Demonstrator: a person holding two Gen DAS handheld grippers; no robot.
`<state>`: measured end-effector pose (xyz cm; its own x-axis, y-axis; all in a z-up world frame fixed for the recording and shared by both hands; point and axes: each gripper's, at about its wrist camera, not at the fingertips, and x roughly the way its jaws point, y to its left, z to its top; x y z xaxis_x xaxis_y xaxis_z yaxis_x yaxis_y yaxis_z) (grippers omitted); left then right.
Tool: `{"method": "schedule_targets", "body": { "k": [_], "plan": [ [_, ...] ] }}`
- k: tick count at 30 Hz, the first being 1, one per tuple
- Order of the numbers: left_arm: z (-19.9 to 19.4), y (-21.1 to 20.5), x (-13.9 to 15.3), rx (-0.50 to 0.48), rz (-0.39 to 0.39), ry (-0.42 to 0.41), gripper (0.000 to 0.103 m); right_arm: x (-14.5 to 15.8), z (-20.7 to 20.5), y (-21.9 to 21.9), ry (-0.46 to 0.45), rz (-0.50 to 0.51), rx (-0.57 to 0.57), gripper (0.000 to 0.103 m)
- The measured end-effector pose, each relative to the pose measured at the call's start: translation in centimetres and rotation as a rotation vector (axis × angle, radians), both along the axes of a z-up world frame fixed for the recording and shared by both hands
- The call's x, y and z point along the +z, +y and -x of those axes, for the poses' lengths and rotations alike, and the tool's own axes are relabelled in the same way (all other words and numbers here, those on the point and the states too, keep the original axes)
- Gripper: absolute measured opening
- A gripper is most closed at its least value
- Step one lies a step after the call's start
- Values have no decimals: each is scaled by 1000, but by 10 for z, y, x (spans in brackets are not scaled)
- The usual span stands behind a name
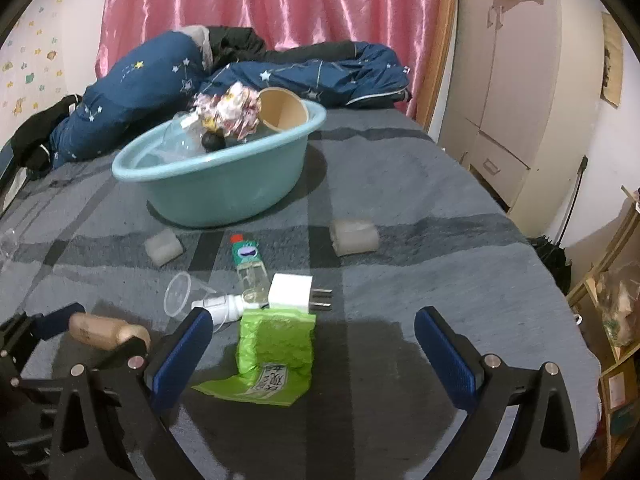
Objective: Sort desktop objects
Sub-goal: 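Grasp the beige foundation bottle with the left tool while the right tool grasps the green tea packet, then carry the foundation bottle with the left tool over the basin while the right tool carries the packet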
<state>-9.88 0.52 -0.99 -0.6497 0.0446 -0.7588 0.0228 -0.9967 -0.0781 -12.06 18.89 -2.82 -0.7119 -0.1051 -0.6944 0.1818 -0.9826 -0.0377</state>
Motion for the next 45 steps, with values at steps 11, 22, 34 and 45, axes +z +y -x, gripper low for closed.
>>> {"method": "schedule_targets", "body": {
  "k": [11,22,34,45],
  "plan": [
    [-2,-19,-10,35,37,-11,89,-18,7,-13,-52,-20,20,98],
    [-5,-29,-10,55,12,-9,89,-34,13,-24,-104,-52,43,62],
    [-7,-34,-5,71,1,-1,89,-26,2,-18,-97,-23,51,53],
    [-18,-29,14,44,-3,61,89,-11,-10,-19,-74,-10,77,53]
  ]
}}
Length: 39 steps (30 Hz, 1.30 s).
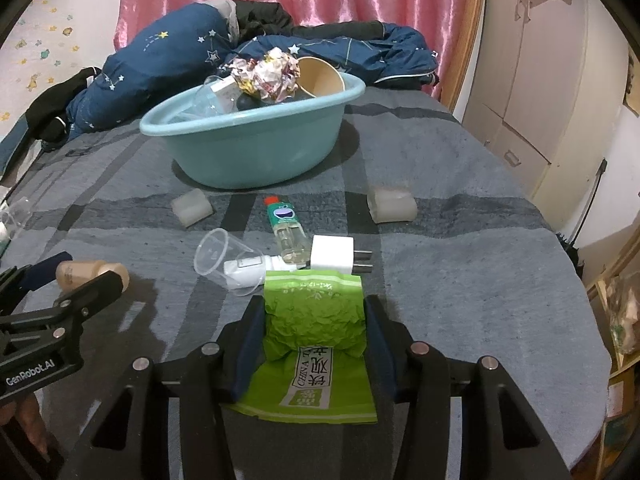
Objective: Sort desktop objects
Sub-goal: 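Carry the foundation bottle with the left tool over the basin while the right tool carries the packet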
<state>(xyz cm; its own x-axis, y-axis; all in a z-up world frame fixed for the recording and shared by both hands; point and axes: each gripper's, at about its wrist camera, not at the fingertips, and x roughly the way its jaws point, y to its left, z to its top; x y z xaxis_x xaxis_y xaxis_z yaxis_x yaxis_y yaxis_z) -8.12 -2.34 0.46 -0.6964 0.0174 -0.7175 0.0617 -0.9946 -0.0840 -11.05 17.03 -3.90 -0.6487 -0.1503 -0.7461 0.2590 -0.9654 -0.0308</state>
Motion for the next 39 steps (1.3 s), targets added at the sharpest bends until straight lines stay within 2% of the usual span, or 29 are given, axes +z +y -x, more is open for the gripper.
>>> {"method": "schedule_targets", "body": {
  "k": [10,39],
  "plan": [
    [-7,0,22,-6,12,25,89,23,-15,-2,39,26,26,53],
    [-5,-5,100,-56,5,92,89,134,-36,-9,187,108,119,53]
  ]
}}
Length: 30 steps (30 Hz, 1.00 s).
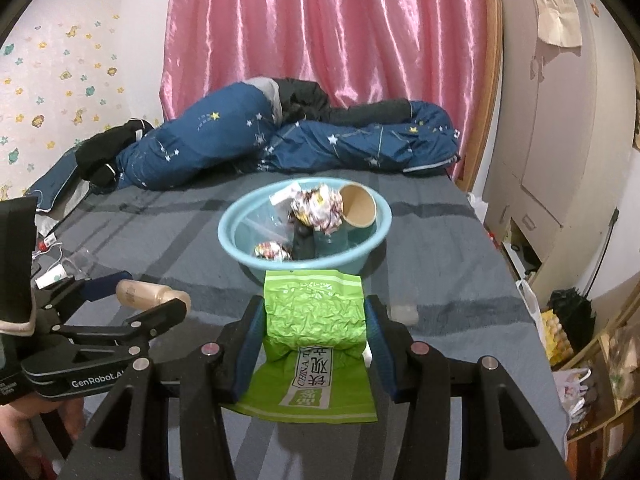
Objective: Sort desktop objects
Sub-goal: 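Carry the foundation bottle with the left tool over the basin while the right tool carries the packet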
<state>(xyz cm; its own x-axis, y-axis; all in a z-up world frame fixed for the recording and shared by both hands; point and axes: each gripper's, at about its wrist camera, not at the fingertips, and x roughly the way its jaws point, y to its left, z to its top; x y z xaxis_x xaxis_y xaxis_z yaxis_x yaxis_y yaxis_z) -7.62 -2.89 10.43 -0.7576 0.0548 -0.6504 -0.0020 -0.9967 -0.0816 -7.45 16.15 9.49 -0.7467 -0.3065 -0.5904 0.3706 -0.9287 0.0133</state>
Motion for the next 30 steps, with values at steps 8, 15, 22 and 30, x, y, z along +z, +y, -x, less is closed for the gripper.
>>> {"method": "schedule_targets", "body": {
  "k": [8,15,22,30],
  "plan": [
    [15,-2,21,-11,12,22,89,24,15,-9,24,26,24,53],
    [38,-7,33,-30,-3,23,89,37,38,-14,21,45,40,53],
    [65,-12,37,-29,22,17,89,51,67,-24,17,63,54,53],
    [98,-17,37,-29,28,1,89,49,106,-40,-14,44,63,53]
  ]
}}
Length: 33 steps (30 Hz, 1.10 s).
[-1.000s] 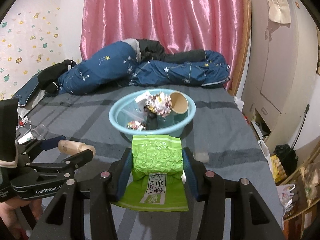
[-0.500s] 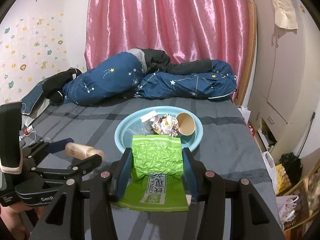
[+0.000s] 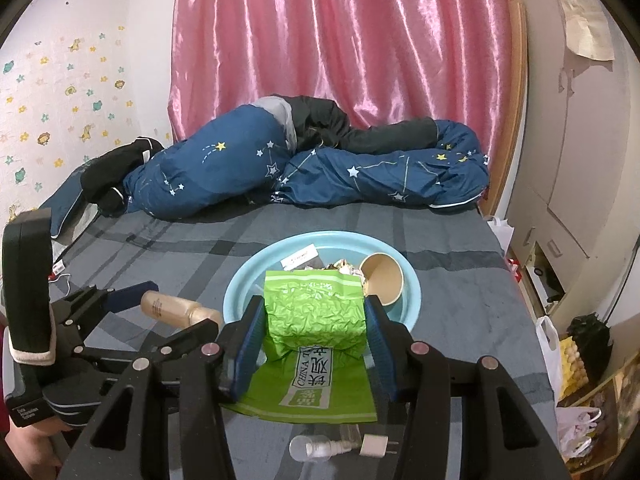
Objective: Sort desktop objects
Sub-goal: 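Carry the foundation bottle with the left tool over the basin while the right tool carries the packet, then open the left tool to drop the bottle into the basin while the right tool drops the packet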
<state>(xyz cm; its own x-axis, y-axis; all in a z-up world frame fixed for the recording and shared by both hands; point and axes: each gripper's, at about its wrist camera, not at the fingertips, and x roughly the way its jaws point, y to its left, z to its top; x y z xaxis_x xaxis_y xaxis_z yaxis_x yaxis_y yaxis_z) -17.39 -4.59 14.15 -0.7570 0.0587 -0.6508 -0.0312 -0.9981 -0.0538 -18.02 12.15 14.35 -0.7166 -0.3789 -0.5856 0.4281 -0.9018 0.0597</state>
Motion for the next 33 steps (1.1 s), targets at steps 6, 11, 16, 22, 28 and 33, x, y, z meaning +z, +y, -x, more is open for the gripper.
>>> {"method": "schedule_targets", "body": {
  "k": [6,11,16,22,28,33],
  "plan": [
    [22,-1,0,7,27,-8,89,-5,27,-14,-29,-14,-2,53],
    [41,-1,-2,6,33,-19,89,-9,46,-25,-46,-34,-8,53],
    [60,-2,-13,6,39,-43,89,-16,70,-33,-86,-36,-12,53],
    [76,-4,-26,9,43,-76,89,-27,92,-42,-131,-54,-24,53],
    [88,-9,-41,28,31,-104,89,-40,105,-49,-157,-74,-34,53],
    [96,-7,-52,33,30,-114,89,-51,112,-55,-178,-72,-41,53]
  ]
}}
